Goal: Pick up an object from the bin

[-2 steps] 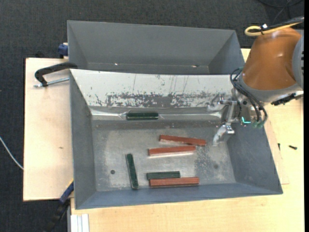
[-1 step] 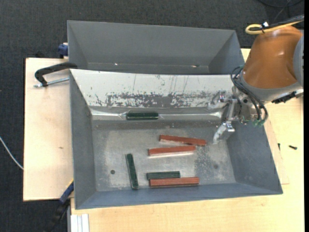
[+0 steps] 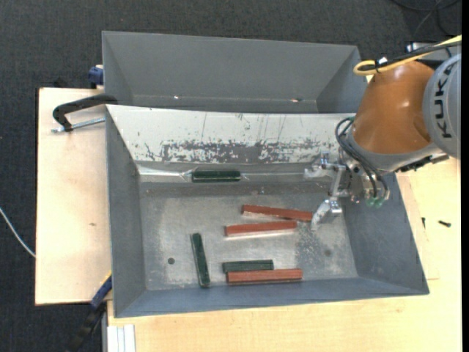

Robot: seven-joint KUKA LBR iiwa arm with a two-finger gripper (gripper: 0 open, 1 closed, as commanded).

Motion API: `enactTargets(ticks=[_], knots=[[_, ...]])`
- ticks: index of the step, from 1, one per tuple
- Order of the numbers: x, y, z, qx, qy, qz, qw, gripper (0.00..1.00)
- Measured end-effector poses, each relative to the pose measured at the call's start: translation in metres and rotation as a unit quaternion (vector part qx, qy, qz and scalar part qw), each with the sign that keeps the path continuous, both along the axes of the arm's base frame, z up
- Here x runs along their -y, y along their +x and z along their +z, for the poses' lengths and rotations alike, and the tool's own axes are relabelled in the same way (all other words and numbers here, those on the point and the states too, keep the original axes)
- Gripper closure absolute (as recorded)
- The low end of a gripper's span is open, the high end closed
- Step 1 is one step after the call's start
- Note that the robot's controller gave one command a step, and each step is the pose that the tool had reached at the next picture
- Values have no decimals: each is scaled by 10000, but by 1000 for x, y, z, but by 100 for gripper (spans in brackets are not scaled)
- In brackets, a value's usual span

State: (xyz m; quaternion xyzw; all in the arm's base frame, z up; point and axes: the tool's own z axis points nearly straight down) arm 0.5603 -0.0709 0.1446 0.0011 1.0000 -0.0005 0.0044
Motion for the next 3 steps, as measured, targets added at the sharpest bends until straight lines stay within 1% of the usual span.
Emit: enactTargets(ticks=[1, 2, 3], knots=[[-15, 11, -68, -42, 6, 228, 9997, 100], [-15, 11, -68, -42, 6, 229, 9997, 100], [-11, 21, 88, 2, 5, 9, 10000, 100]])
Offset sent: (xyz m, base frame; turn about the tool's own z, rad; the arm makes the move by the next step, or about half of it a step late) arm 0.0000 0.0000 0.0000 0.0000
